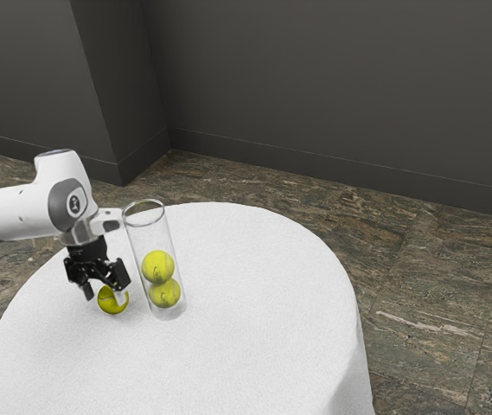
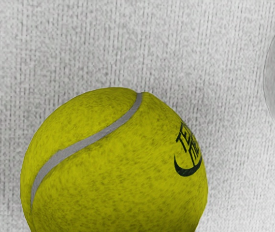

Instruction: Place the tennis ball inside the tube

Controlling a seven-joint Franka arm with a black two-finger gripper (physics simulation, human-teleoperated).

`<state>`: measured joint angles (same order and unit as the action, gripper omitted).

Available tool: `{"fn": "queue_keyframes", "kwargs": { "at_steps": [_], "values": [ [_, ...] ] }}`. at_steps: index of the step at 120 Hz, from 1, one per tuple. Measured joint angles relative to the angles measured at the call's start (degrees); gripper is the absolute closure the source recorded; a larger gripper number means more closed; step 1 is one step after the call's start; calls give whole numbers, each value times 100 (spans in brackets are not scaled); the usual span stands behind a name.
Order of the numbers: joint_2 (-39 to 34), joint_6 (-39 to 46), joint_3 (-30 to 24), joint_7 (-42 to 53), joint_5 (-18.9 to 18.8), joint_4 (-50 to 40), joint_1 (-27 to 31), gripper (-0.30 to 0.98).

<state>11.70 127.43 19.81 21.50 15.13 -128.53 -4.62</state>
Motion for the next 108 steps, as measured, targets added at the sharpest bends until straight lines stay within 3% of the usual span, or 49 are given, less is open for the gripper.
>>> {"fn": "queue_keyframes", "kwargs": {
  "at_steps": [47,108],
  "values": [
    [49,30,-14,-6,18,-1,-13,0],
    [236,235,14,19,-234,116,33,0]
  ]
}}
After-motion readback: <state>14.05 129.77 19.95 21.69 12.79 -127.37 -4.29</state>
